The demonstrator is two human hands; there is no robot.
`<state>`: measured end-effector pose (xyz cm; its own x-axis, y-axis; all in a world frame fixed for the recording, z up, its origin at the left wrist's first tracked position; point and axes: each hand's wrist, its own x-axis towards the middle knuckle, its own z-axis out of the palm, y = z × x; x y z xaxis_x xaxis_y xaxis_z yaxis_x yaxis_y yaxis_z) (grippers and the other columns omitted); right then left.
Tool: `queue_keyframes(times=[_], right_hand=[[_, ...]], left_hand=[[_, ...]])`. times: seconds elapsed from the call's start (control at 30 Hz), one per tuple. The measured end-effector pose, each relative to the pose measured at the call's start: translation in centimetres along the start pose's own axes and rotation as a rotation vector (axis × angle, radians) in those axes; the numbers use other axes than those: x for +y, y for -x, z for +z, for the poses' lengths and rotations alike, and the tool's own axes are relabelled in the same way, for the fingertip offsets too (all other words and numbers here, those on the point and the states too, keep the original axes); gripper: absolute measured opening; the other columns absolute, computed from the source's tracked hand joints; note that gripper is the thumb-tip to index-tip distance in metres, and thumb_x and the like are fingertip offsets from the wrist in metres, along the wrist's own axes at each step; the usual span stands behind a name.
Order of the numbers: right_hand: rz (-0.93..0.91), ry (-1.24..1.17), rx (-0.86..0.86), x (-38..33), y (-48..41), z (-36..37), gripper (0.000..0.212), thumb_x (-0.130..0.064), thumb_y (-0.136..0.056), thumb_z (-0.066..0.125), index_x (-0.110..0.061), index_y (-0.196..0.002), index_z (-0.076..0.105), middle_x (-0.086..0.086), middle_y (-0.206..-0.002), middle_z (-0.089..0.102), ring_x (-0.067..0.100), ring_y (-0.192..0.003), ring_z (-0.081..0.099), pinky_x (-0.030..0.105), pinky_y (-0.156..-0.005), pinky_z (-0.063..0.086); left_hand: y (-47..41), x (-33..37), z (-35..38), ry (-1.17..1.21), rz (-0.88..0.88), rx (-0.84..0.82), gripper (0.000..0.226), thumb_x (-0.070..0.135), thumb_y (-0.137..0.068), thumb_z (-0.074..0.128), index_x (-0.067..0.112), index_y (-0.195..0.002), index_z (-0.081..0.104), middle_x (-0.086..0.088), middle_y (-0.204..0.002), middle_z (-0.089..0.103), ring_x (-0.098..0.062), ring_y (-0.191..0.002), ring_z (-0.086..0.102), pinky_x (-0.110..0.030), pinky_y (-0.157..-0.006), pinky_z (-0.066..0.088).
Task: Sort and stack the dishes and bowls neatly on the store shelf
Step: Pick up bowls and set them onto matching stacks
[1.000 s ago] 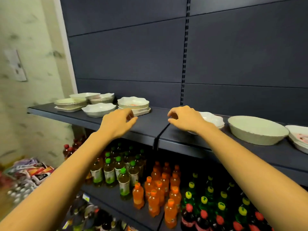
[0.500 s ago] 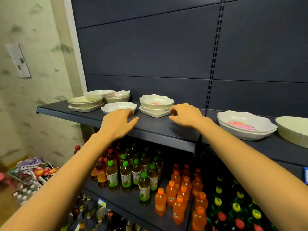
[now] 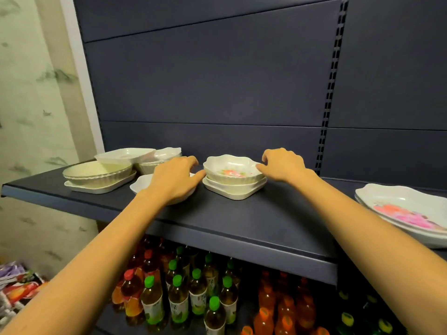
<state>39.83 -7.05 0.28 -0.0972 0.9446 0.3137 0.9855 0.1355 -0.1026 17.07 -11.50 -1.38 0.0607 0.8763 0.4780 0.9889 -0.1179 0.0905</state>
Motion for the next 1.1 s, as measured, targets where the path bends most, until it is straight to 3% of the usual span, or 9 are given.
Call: queue_keyframes(times=[0.17,0.23,0.43,0.53,0.6,0.73,0.93,1.0,1.1], right_hand=[[0.155,0.072,-0.097,-0.2,-1.8,1.3,0.038,-0.04,-0.091,0.046,-0.012,-0.067,0.044,0.005,-0.085,0.051,0.026,-0.084,0.047,0.03,-0.074,0.035],[0.205,0.067,-0.109,-0.2,-2.5,1.3,0.036,-0.035,-0.087,0.049,-0.015,-0.059,0.038,0.002,-0.07,0.047,0.026,-0.082,0.049,0.029,-0.073,0.034],[0.288,0.068,-0.225,-0.9,-4.2,1.2,0.032,-0.037,-0.081,0.058,-0.016,-0.064,0.042,0.0,-0.067,0.043,0.026,-0.083,0.049,0.031,-0.074,0.035],[0.325,0.045,-0.256,-1.3,-4.7,0.8,0.026,-0.024,-0.079,0.059,-0.015,-0.061,0.043,0.001,-0.066,0.045,0.019,-0.064,0.046,0.025,-0.061,0.034],[0.33,0.074,-0.252,-1.6,-4.8,0.5,0.021,-0.019,-0.079,0.059,-0.014,-0.063,0.047,0.002,-0.067,0.047,0.017,-0.061,0.045,0.025,-0.06,0.034],[0.318,0.191,-0.097,-2.8,-5.0,0.0,0.003,-0.013,-0.083,0.056,-0.01,-0.084,0.057,0.007,-0.091,0.059,0.029,-0.088,0.054,0.032,-0.076,0.034],[0.424,0.045,0.043,-2.9,-4.9,-0.3,0.025,-0.012,-0.092,0.045,-0.006,-0.068,0.042,0.018,-0.11,0.06,0.037,-0.109,0.056,0.034,-0.077,0.034],[0.452,0.019,0.087,-2.8,-4.7,-0.3,0.018,-0.011,-0.092,0.045,-0.003,-0.076,0.046,0.019,-0.102,0.058,0.037,-0.103,0.056,0.033,-0.075,0.036],[0.506,-0.058,0.143,-1.9,-4.4,-0.6,0.031,-0.01,-0.091,0.044,-0.007,-0.062,0.036,0.011,-0.077,0.048,0.032,-0.081,0.047,0.026,-0.055,0.033]], left_hand=[[-2.9,-1.3,1.8,0.07,0.03,0.003,0.041,0.044,-0.093,0.043,0.017,-0.121,0.057,-0.004,-0.121,0.065,-0.025,-0.109,0.06,-0.039,-0.087,0.05],[-3.9,-1.5,2.2,0.073,0.041,0.019,0.041,0.043,-0.093,0.042,0.016,-0.121,0.057,-0.004,-0.12,0.065,-0.025,-0.108,0.06,-0.037,-0.084,0.048],[-6.3,-2.8,3.0,0.085,0.085,0.041,0.037,0.038,-0.095,0.042,0.014,-0.117,0.059,-0.004,-0.115,0.067,-0.025,-0.105,0.059,-0.034,-0.078,0.044],[-7.3,-3.9,3.3,0.092,0.108,0.03,0.036,0.038,-0.094,0.042,0.013,-0.113,0.061,-0.005,-0.112,0.068,-0.026,-0.101,0.06,-0.036,-0.08,0.047],[-7.9,-4.6,3.6,0.093,0.125,0.011,0.036,0.038,-0.094,0.041,0.013,-0.111,0.062,-0.005,-0.11,0.068,-0.026,-0.101,0.061,-0.037,-0.08,0.048],[-9.3,-5.7,4.0,0.086,0.133,-0.008,0.035,0.036,-0.094,0.041,0.013,-0.106,0.063,-0.007,-0.106,0.07,-0.029,-0.099,0.062,-0.035,-0.077,0.047],[-10.9,-5.9,4.4,0.067,0.152,-0.043,0.036,0.034,-0.094,0.041,0.009,-0.1,0.066,-0.011,-0.093,0.07,-0.033,-0.089,0.062,-0.031,-0.069,0.038],[-11.3,-5.7,4.5,0.088,0.159,-0.074,0.037,0.035,-0.094,0.042,0.008,-0.096,0.067,-0.009,-0.085,0.065,-0.031,-0.084,0.059,-0.031,-0.069,0.037],[-11.9,-5.1,4.8,0.121,0.152,-0.132,0.037,0.036,-0.093,0.042,0.007,-0.087,0.064,-0.008,-0.083,0.059,-0.033,-0.088,0.059,-0.031,-0.07,0.039]])
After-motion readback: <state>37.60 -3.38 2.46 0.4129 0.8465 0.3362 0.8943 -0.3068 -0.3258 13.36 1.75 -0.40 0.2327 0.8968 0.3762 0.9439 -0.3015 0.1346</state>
